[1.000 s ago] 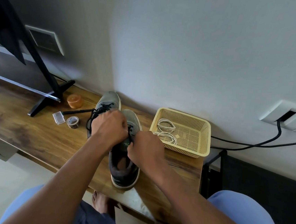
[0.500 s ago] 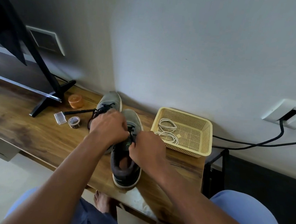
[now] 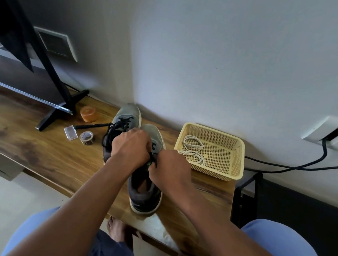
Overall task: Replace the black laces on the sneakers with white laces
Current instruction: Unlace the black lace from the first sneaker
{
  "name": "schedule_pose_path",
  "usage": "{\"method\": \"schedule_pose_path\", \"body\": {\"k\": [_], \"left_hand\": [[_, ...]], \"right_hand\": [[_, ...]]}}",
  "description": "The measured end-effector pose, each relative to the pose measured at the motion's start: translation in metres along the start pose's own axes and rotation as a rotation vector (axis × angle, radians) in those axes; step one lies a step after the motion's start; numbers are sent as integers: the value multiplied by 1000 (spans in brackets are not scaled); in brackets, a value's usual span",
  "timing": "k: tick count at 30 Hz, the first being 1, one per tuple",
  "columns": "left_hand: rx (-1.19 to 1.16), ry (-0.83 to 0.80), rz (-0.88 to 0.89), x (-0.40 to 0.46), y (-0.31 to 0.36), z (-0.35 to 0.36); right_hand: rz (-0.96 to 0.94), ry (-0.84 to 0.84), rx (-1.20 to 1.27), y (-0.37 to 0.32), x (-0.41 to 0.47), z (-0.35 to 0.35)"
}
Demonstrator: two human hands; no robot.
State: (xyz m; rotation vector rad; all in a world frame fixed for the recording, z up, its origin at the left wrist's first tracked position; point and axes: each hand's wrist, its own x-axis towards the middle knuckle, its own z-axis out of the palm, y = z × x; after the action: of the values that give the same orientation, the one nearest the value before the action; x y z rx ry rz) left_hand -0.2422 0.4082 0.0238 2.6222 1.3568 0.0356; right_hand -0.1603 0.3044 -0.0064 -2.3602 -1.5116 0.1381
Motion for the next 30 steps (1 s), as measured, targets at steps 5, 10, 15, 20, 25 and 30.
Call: {"method": "schedule_pose_path", "body": {"k": [5, 10, 15, 20, 25, 30], "left_hand": [[-37, 69, -15, 3, 2, 1], [-139, 319, -264, 9, -21, -15], [-193, 284, -187, 9, -39, -23], [-121, -76, 46, 6, -19, -19], [-13, -54, 40, 7, -12, -4], [-17, 40, -11, 6, -9, 1]], "right_hand": [[20, 9, 5, 1, 0, 1], [10, 17, -17, 0, -1, 0], [-15, -24, -26, -3, 0, -1], [-7, -29, 5, -2, 2, -3], [-6, -22, 9, -2, 3, -2], [-8, -13, 6, -2, 2, 0]]}}
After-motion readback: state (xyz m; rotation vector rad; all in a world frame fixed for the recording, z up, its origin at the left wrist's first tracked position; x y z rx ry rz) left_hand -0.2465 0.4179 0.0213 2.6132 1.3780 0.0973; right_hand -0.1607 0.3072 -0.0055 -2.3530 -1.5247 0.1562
